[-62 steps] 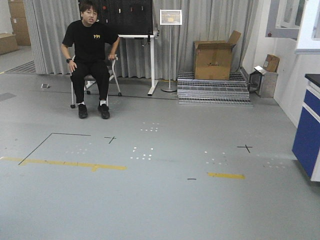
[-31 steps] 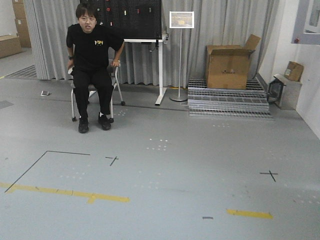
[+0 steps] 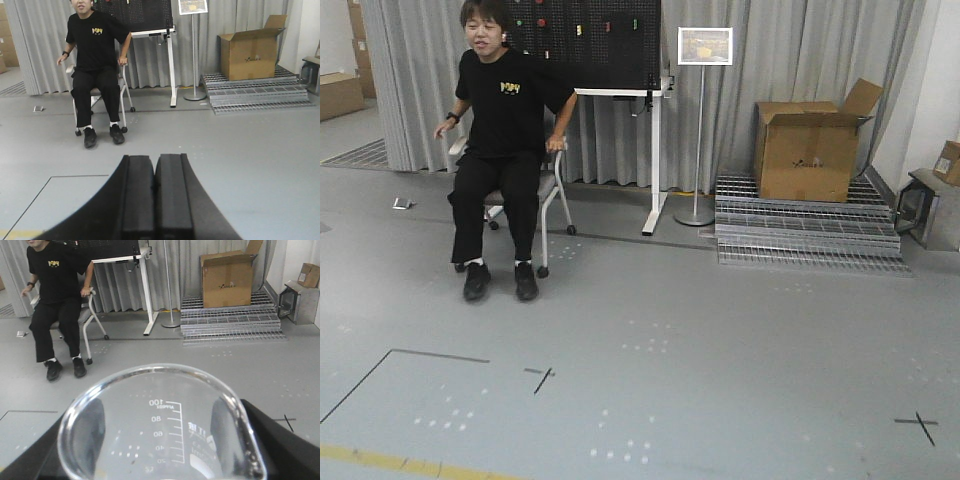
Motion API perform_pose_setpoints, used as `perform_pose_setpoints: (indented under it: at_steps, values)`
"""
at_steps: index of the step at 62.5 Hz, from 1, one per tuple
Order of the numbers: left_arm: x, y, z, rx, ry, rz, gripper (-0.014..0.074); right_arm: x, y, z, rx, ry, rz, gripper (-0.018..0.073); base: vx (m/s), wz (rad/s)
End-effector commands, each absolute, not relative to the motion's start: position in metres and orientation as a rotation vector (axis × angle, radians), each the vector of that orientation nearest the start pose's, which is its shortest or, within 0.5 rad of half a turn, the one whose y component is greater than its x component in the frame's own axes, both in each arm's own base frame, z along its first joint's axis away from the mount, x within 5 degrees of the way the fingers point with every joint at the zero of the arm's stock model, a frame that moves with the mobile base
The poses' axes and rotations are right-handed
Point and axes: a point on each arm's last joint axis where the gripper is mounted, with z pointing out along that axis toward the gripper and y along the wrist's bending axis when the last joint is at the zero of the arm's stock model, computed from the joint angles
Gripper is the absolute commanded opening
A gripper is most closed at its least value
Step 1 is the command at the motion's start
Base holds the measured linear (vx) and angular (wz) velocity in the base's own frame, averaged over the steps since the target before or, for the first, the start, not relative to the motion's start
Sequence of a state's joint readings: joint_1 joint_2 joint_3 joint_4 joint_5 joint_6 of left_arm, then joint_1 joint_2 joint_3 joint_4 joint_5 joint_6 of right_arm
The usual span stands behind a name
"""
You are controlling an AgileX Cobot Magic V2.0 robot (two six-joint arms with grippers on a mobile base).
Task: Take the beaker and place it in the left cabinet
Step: 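Turn and drive the base to the open white cabinet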
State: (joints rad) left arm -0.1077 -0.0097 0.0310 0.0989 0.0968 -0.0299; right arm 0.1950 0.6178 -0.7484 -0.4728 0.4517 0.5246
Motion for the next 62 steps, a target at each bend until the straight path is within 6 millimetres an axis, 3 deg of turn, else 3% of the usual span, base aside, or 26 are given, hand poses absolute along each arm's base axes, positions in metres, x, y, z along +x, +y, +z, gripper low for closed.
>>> perform_pose_setpoints:
  at_steps: [1,62]
  values:
    - [0.0556,-0.0063,0.1987,0.132,1.502,-0.041,-0.0008,0.1203,0.0071,0.3926,0.019,1.657,0.040,-0.0006,0.74,-0.07]
    - [0.0556,-0.0063,0.1987,0.132,1.502,-0.041,-0.0008,0.1203,0.0071,0.3925,0.019,1.657,0.041,-0.0006,0.73,-0.09]
